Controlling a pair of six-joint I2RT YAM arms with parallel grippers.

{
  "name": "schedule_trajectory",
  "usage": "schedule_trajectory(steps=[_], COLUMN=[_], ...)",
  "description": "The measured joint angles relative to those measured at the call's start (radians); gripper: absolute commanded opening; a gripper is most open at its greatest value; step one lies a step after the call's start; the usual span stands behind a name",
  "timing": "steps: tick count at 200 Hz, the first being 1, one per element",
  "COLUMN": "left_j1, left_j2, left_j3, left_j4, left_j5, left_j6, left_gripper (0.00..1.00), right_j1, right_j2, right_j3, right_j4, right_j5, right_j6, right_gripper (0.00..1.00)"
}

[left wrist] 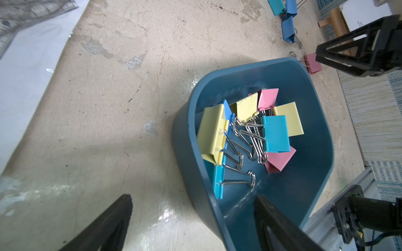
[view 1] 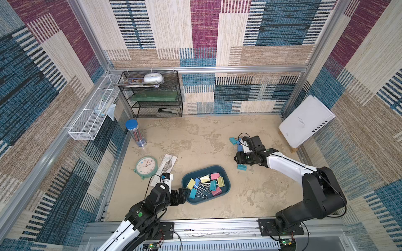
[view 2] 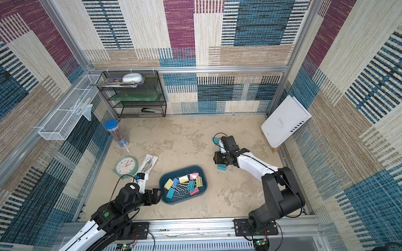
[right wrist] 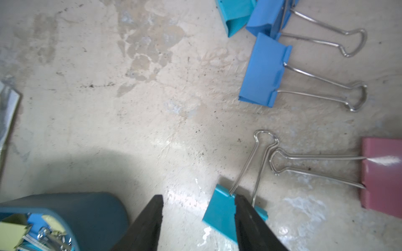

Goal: Put the binder clips in the storage box
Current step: Adjust the binder clip at the center of the board, then pick up the binder clip at the center of the board.

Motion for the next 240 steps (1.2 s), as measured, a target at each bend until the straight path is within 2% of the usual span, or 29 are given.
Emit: schedule_trajectory(steps=[14,56,131,165,212,240], left_j1=[0.0,0.0,0.0,0.0,0.0,0.0], left_j2=[0.0,-0.012,-0.026,-0.027,-0.03,-0.031], left_j3=[0.0,0.0,-0.005,-0.005,-0.006,-0.006], left_j4=[0.0,0.0,0.0,0.0,0.0,-0.001], left_j5=[0.0,0.001,0.005,0.008,0.019,0.019], left_j6=[0.0,0.0,0.0,0.0,0.001,0.001], left_gripper=[0.91,0.91,0.91,0.91,0.91,0.91], right_j1=[0.0,-0.002,-0.003,-0.003,0.003,0.015], right_j2=[-0.043,-0.063,0.021,0.048,0.092,0.1], right_j3=[-0.025,-0.138,-0.127,-0.12,-0.106,-0.107], right_j4=[-0.019,-0.065,-0.01,0.044,0.102,0.101], right_j5=[-0.015,-0.015,-0.011,0.003,0.038,0.066], right_j6=[0.012,0.087,0.149,0.154,0.152,0.148], right_gripper=[0.79,0.84,0.85,0.82,0.7,0.68])
